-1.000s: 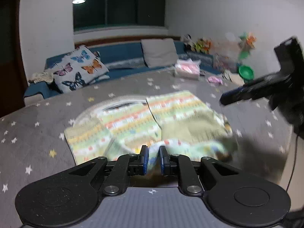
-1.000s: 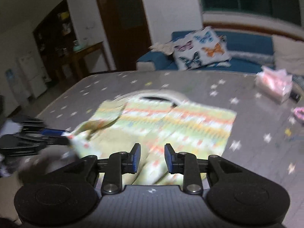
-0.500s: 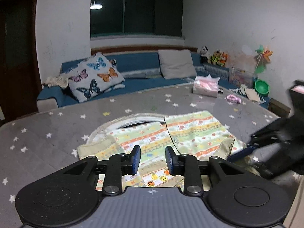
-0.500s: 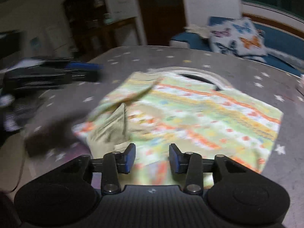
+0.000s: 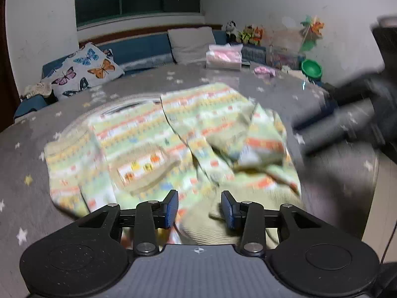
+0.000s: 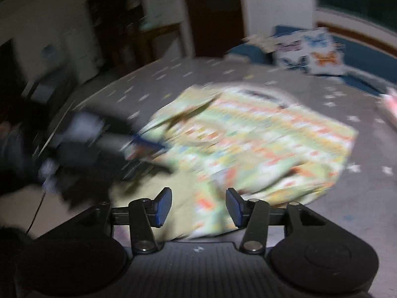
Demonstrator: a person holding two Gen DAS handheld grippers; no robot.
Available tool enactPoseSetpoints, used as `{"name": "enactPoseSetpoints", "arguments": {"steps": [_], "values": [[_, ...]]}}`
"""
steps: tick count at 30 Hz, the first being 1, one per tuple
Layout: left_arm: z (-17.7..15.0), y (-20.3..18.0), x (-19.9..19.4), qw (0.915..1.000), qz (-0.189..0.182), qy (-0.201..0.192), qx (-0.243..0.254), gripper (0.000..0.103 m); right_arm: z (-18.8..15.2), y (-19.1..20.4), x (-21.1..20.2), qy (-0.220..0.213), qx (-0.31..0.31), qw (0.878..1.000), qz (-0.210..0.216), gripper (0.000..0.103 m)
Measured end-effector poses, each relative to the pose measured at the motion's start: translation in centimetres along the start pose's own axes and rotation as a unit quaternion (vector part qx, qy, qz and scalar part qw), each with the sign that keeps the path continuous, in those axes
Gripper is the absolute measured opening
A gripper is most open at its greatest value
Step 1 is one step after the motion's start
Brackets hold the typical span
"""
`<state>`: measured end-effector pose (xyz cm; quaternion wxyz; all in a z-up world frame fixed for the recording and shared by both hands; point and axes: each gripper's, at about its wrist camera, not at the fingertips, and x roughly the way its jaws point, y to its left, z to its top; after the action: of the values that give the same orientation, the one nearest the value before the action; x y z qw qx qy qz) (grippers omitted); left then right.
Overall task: Fold clothes
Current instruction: 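Grasp the folded-in sleeve cuff with the right gripper, then pull the sleeve outward from the shirt body with the right gripper, release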
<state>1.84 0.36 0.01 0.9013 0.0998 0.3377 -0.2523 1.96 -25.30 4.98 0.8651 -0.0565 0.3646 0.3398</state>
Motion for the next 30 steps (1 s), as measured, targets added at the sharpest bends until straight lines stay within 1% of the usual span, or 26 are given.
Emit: {"name": "enactPoseSetpoints", "arguments": {"steps": [2,5,6,9,11,13,15,16,17,19,20,24,26,29,30], "values": [[-0.6,-0.3,-0.1,1.0,0.006,-0.001,0.004,0.044,0.4,-1.9,0.2,-0.008,0.038,0.999,-0.029,0.049],[-1.0,-0.4,-0.3,0.9999,0.011,-0.005,0.001,0.047,0.5,-4.6,1.0,-0.01,0.103,0.994,-0.043,0.049],[-1.1,-0.3,-0.4,0.9999,0.012,-0.006,-0.001,0.047,0.2,-5.5,1.4,-0.013,0.125,0.991,-0.039,0.049],[-1.2,-0.3,-0.3,0.9999,0.014,-0.004,-0.005,0.049,0.3,-6.8,2.1,-0.027,0.164,0.986,-0.024,0.049],[-1.2,-0.3,-0.2,0.9999,0.015,-0.004,-0.006,0.049,0.7,-7.1,2.9,-0.033,0.183,0.982,-0.01,0.049],[-1.2,-0.3,-0.1,0.9998,0.018,-0.003,-0.006,0.05,0.9,-7.6,3.6,-0.032,0.198,0.98,-0.011,0.047],[-1.2,-0.5,-0.1,0.9998,0.02,-0.003,-0.005,0.051,0.8,-8.0,4.3,-0.026,0.209,0.978,-0.013,0.044],[-1.2,-0.5,-0.1,0.9997,0.022,-0.004,-0.005,0.052,0.8,-8.1,4.9,-0.018,0.215,0.976,-0.016,0.036],[-1.3,-0.6,-0.2,0.9997,0.023,-0.004,-0.005,0.053,0.7,-8.2,5.0,-0.015,0.218,0.976,-0.02,0.025],[-1.3,-0.7,-0.1,0.9996,0.026,-0.004,-0.004,0.054,0.4,-8.3,5.1,-0.011,0.223,0.974,-0.029,0.012],[-1.2,-0.7,-0.1,0.9996,0.027,-0.003,-0.004,0.056,0.4,-8.3,4.7,-0.015,0.223,0.974,-0.032,0.008],[-1.2,-0.6,0.1,0.9996,0.029,-0.002,-0.003,0.059,0.2,-8.3,2.1,-0.047,0.205,0.976,-0.053,0.004],[-1.2,-0.6,0.1,0.9995,0.031,-0.001,-0.003,0.059,0.3,-8.3,0.3,-0.063,0.193,0.976,-0.076,0.002],[-1.2,-0.7,0.2,0.9995,0.033,-0.001,-0.001,0.06,0.1,-9.2,-2.2,-0.086,0.194,0.971,-0.11,0.002],[-1.2,-0.7,0.2,0.9994,0.034,-0.001,0.0,0.061,0.1,-9.6,-2.7,-0.089,0.203,0.969,-0.112,0.002]]}}
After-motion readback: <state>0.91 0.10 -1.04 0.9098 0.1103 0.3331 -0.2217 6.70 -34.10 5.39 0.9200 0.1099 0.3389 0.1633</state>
